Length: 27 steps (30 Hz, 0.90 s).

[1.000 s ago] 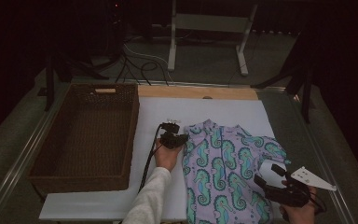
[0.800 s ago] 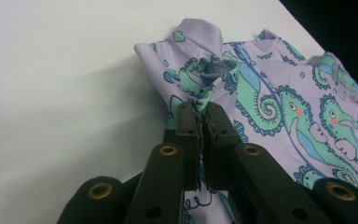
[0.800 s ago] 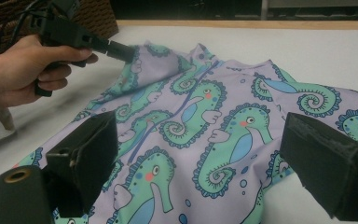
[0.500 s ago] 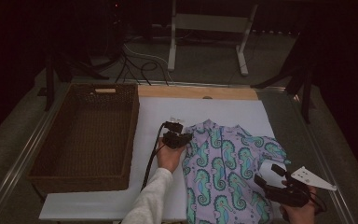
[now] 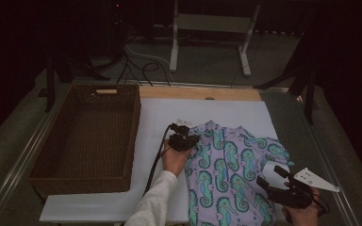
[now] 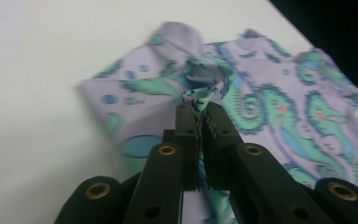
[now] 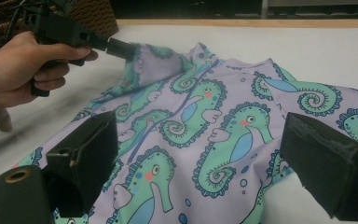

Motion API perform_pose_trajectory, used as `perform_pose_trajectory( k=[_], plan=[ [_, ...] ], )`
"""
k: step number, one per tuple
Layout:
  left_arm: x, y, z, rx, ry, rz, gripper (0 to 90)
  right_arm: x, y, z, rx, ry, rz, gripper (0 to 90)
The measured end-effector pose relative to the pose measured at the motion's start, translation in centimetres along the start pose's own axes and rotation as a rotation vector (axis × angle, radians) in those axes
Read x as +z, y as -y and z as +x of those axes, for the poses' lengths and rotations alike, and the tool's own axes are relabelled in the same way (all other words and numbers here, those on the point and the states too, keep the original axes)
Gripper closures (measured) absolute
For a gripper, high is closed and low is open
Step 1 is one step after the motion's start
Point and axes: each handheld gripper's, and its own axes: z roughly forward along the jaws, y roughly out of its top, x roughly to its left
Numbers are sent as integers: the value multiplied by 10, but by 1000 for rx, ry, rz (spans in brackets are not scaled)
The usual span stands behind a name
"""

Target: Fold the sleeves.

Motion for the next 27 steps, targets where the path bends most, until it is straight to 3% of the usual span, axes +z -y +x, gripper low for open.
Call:
perform_pose_trajectory(
  k=[5,14,18,21,23,27],
  plan=[
    [11,1,-20,40,37,16,862,0,0,0,0,0,-1,112],
    [26,10,-44,69,112,52,857,-1,0,-1,3,1,-5,112],
    [31,12,-50,98,145,75,654,-1,0,-1,1,3,-6,112],
    [28,10,-47,110,145,64,525,-1,0,-1,2,3,-8,112],
    [24,8,-44,115,152,57,486,-1,0,-1,1,4,-6,112],
    [14,2,-38,80,163,26,330,-1,0,-1,-1,6,-8,111]
  ],
)
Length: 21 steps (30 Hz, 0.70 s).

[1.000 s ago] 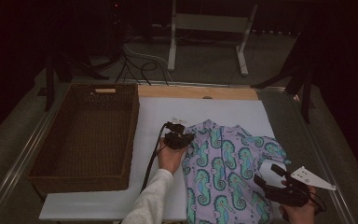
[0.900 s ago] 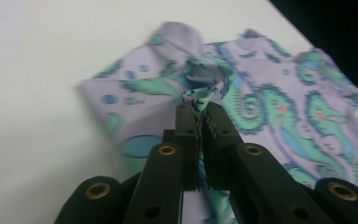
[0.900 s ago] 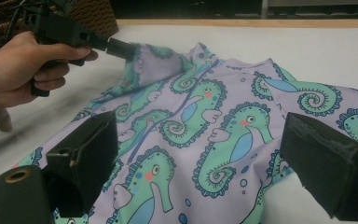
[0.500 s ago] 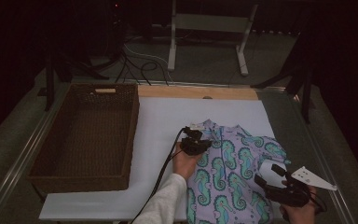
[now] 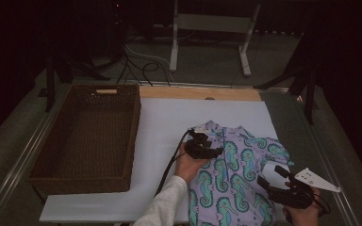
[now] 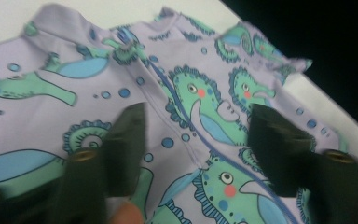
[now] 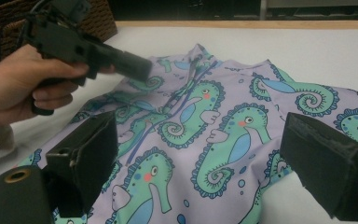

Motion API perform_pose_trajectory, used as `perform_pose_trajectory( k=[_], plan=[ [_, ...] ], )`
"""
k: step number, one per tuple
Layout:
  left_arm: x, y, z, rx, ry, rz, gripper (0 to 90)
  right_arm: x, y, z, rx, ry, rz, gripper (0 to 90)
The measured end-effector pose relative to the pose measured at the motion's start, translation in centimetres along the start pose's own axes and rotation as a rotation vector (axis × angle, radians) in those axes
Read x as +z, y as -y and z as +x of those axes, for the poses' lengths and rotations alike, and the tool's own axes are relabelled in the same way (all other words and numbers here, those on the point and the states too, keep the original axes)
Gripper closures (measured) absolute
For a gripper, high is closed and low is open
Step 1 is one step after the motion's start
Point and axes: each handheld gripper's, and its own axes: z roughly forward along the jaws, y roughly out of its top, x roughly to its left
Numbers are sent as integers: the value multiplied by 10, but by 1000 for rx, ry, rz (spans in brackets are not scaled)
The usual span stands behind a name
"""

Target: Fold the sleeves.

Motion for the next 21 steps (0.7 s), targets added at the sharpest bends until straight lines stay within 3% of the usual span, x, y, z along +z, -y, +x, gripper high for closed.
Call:
perform_pose_trajectory(
  k=[5,6,11,15,21],
  plan=[
    [-17,-5,4,16,-47,-27,150,0,0,0,0,-3,-2,110],
    [-21,-6,4,20,-57,-34,149,0,0,0,-2,-5,-2,110],
    [-42,-7,6,69,-99,-34,7,0,0,0,-7,-9,1,111],
    [-61,-8,5,103,-128,-60,0,0,0,-1,-10,-14,-8,112],
    [-93,-7,6,120,-142,-99,0,1,0,-1,-9,-22,-9,113]
  ],
)
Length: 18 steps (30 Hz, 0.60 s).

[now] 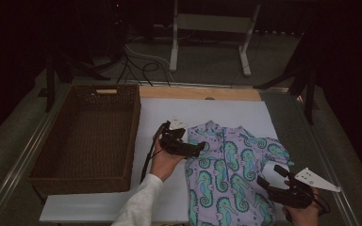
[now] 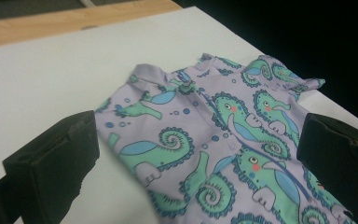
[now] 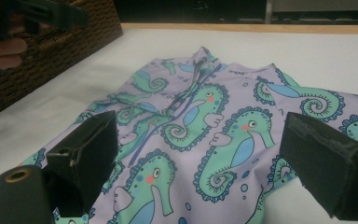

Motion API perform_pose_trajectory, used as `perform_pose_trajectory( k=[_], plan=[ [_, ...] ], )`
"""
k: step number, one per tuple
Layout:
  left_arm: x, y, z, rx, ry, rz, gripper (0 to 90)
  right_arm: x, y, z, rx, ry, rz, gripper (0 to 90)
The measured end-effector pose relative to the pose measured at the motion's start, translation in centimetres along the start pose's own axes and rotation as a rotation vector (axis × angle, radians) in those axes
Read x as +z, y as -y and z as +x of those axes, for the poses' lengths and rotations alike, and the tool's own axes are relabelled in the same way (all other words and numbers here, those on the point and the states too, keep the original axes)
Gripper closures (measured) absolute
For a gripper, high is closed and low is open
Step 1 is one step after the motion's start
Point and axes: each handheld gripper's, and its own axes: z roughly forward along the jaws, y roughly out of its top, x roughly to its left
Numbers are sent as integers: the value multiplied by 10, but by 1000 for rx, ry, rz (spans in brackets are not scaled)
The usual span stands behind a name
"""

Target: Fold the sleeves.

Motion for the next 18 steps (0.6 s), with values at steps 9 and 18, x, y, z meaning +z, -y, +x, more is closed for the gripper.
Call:
perform_pose_trajectory(
  k=[9,18],
  plan=[
    [-37,3,9,48,-4,-5,0,1,1,-3,9,-12,-6,113],
    [-63,8,18,60,-29,-51,0,3,1,-3,8,-18,-3,113]
  ],
)
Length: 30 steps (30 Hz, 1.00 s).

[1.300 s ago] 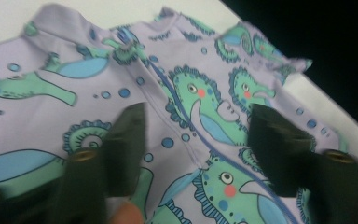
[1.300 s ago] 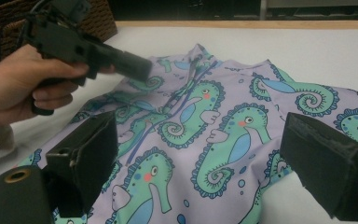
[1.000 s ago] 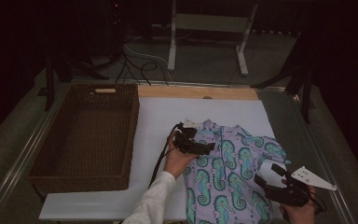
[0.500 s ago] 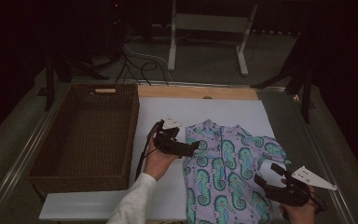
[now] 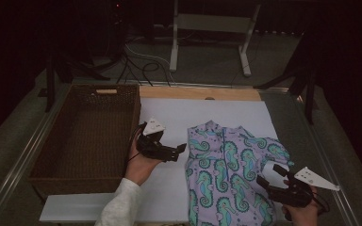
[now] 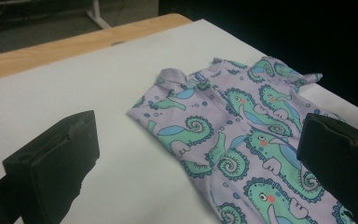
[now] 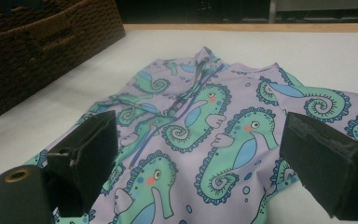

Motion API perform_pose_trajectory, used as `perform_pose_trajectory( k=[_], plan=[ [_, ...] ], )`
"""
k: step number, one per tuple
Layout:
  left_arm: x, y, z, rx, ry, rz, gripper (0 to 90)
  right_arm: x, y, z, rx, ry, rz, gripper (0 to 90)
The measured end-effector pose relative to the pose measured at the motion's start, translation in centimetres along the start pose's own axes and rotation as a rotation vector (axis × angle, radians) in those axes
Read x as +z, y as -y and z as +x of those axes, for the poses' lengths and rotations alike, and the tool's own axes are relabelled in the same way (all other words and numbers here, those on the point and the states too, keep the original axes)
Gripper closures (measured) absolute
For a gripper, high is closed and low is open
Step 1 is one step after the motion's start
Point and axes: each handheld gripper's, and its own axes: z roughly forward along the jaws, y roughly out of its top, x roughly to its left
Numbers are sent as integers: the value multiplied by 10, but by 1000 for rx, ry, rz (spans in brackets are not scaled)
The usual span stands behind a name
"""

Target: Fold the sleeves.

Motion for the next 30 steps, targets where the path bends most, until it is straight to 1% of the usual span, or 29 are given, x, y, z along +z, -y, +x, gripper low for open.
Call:
perform_pose_trajectory(
  k=[1,3,4,5,6,7,8,9,10,12,14,15,16,17,21,24,25,27,29,30],
  plan=[
    [-7,-1,1,14,-6,-15,0,0,0,0,-4,-3,-5,113],
    [-10,-1,1,14,-8,-17,0,0,0,0,-4,-4,-6,112],
    [-15,-1,3,17,-11,-22,0,-1,0,-1,-5,-5,-11,112],
    [-15,-1,3,17,-11,-22,0,-1,0,-1,-5,-5,-11,112],
    [-19,0,6,15,-13,-29,0,-1,0,-1,-3,-4,-15,111],
    [-19,0,6,15,-13,-29,0,-1,0,-2,-3,1,-16,111],
    [-24,1,9,24,-5,-37,0,-1,0,-2,1,-1,-23,111],
    [-24,1,9,24,-5,-37,0,-2,1,-2,2,-2,-26,111],
    [-28,2,12,33,-3,-52,0,-2,0,-2,4,-3,-26,110],
    [-31,3,16,23,-13,-61,0,-2,0,-3,4,-3,-29,110],
    [-33,3,18,18,-10,-68,0,-1,-1,-3,5,1,-30,109],
    [-34,6,22,0,-2,-80,0,-1,-1,-3,5,-1,-31,106],
    [-34,6,22,0,-2,-80,0,0,-1,-3,10,0,-28,105],
    [-34,8,24,-21,7,-86,0,0,-2,-3,8,2,-26,104],
    [-33,9,25,-30,12,-87,0,0,-2,-3,3,9,-25,102],
    [-33,9,26,-41,11,-90,0,0,-2,-4,10,24,4,100],
    [-34,10,26,-51,19,-103,0,0,-2,-4,5,28,9,91],
    [-35,11,27,-63,18,-118,0,-1,-2,-5,9,50,29,90],
    [-36,11,28,-69,23,-122,0,-1,-5,-7,13,67,47,83],
    [-36,12,29,-82,31,-127,0,-1,-7,-8,14,71,53,81]
  ],
)
